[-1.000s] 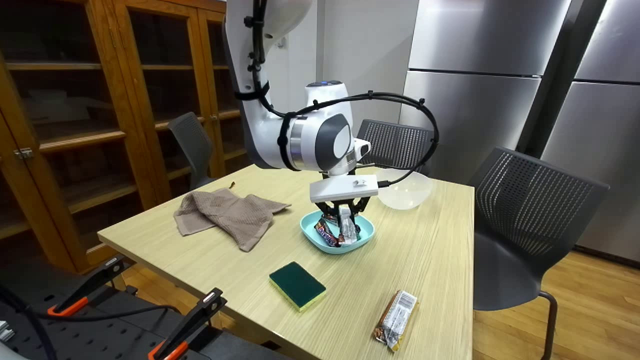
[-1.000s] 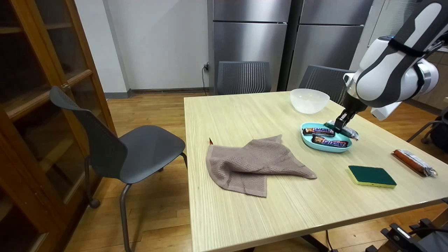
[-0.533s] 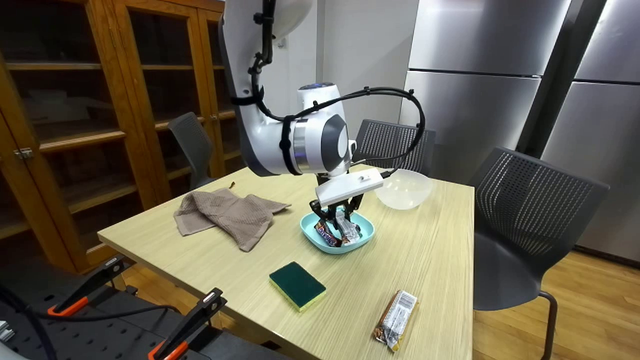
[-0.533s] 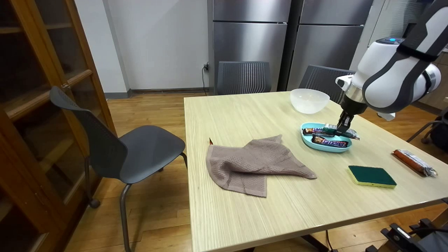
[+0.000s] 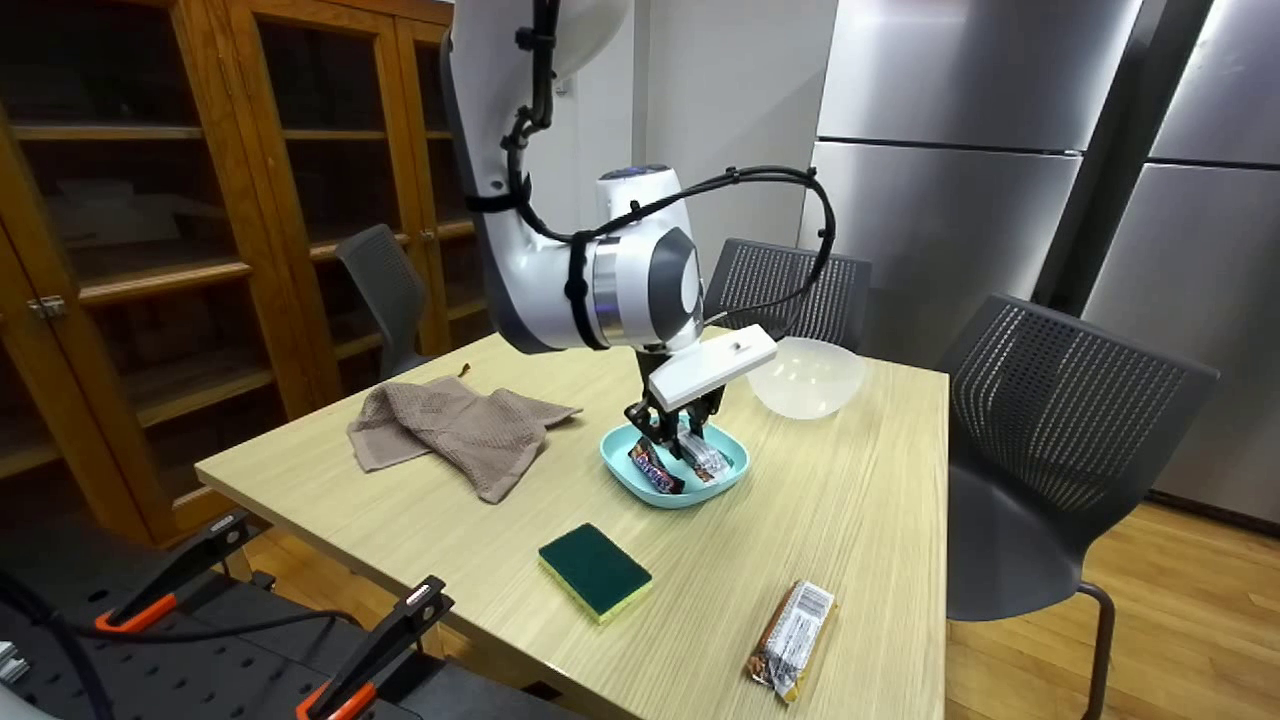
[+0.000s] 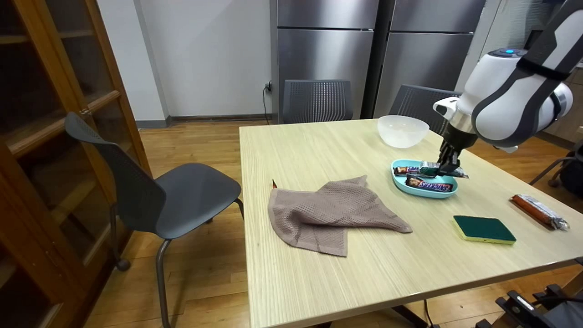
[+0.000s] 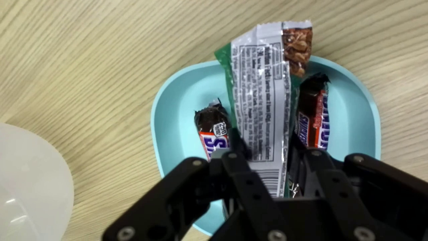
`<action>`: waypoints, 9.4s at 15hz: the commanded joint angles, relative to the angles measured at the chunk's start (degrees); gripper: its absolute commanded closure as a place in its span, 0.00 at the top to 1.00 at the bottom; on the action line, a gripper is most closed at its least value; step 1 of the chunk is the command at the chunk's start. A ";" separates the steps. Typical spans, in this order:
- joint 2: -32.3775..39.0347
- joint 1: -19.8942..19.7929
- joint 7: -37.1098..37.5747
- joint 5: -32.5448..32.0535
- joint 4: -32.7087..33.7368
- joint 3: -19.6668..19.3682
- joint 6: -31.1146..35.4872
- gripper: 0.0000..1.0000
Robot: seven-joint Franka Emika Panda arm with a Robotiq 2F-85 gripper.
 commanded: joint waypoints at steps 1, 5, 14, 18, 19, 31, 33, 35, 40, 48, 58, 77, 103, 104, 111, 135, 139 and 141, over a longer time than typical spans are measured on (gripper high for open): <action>0.92 0.55 -3.37 -0.18 2.33 -0.12 -1.59 0.09; 1.96 0.75 -4.10 0.57 3.88 0.58 -2.33 0.09; 3.49 2.12 -3.27 1.71 6.37 1.08 -4.91 0.09; 3.59 2.58 -2.78 2.06 6.62 0.88 -4.66 0.75; 3.47 2.40 -2.78 2.25 6.56 1.06 -4.76 0.81; -3.25 2.85 8.98 13.33 2.81 -2.98 -14.79 1.00; -4.25 2.76 12.72 14.39 2.69 -4.09 -16.69 1.00; -5.06 0.50 15.08 16.56 2.41 -2.88 -18.51 1.00; -5.22 -4.76 18.24 24.18 2.41 -0.91 -21.33 1.00; -4.69 -13.44 21.31 37.82 1.26 0.94 -21.76 1.00; -3.10 -16.67 24.87 39.79 1.17 -1.24 -23.22 1.00; 5.77 -15.64 21.97 29.73 7.78 -2.13 -21.85 1.00; -0.08 -18.76 19.61 31.89 6.10 1.56 -20.23 0.18; -0.45 -18.21 20.33 32.03 6.23 1.54 -20.36 0.18; -0.19 -14.64 28.51 38.61 9.93 4.37 -23.08 0.18; 12.27 -2.19 59.02 56.82 33.73 4.11 -22.96 0.18; 14.44 -1.20 61.57 56.87 35.61 3.54 -20.94 0.18; 15.52 -0.79 62.26 56.65 36.49 3.45 -20.53 0.18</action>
